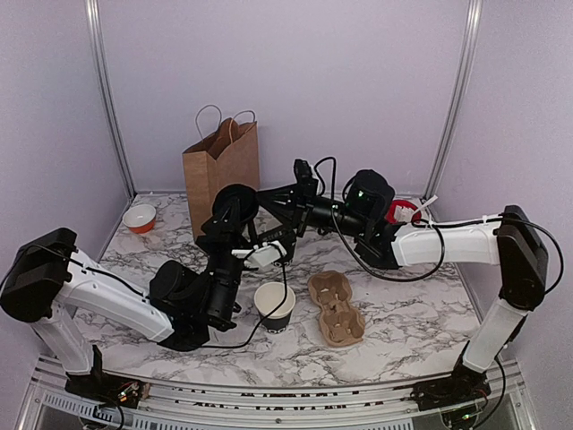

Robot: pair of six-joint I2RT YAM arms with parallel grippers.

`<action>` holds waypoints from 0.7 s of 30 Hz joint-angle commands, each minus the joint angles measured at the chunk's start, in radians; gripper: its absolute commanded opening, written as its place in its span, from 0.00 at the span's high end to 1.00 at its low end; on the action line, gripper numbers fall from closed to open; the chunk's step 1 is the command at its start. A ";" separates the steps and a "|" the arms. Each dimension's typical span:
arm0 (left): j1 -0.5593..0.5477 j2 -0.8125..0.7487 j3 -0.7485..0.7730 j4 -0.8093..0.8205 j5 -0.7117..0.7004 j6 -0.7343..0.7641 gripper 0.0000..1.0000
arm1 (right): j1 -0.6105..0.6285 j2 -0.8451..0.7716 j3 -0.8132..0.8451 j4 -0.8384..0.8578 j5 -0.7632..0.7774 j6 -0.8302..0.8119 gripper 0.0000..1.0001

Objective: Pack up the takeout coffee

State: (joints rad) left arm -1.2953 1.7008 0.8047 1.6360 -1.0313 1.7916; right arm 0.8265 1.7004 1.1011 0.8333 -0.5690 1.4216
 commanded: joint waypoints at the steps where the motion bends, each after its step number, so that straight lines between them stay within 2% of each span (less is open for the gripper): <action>1: -0.013 -0.048 -0.008 0.137 -0.032 -0.046 0.39 | 0.006 0.004 0.058 -0.008 -0.005 -0.066 1.00; 8: -0.045 -0.094 -0.066 0.081 -0.098 -0.173 0.09 | 0.006 -0.029 0.077 -0.116 0.047 -0.190 1.00; 10: -0.056 -0.108 -0.105 0.039 -0.120 -0.223 0.04 | 0.005 -0.034 0.077 -0.124 0.058 -0.208 1.00; 16: -0.088 -0.202 -0.132 -0.178 -0.178 -0.437 0.01 | -0.001 -0.040 0.079 -0.141 0.072 -0.240 1.00; 21: -0.113 -0.305 -0.139 -0.560 -0.178 -0.714 0.01 | -0.009 -0.041 0.084 -0.161 0.080 -0.257 1.00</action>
State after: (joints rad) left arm -1.3869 1.4761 0.6666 1.3945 -1.1839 1.3464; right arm 0.8257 1.6936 1.1366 0.6918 -0.5079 1.2018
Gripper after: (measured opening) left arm 0.992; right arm 0.047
